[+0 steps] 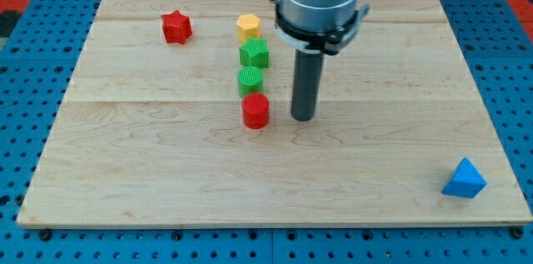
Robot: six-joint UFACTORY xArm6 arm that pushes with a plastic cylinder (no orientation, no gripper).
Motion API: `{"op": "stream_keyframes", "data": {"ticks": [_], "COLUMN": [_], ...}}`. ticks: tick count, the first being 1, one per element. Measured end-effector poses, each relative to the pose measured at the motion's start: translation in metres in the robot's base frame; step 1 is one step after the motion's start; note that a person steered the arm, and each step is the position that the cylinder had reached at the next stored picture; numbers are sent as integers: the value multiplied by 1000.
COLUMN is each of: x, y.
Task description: Move the blue triangle towards the red circle
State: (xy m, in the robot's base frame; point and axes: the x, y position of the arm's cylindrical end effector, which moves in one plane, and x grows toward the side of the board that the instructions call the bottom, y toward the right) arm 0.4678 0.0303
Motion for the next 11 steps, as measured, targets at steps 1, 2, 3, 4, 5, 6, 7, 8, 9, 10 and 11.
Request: {"op": "stream_keyframes", "data": {"ticks": [1, 2, 3, 4, 5, 6, 7, 8, 9, 10, 11], "x": [0, 0, 0, 1, 61, 121, 130, 109, 77, 87, 94], "y": [-20, -18, 48, 165, 267, 272, 242, 208, 208, 148, 224]}}
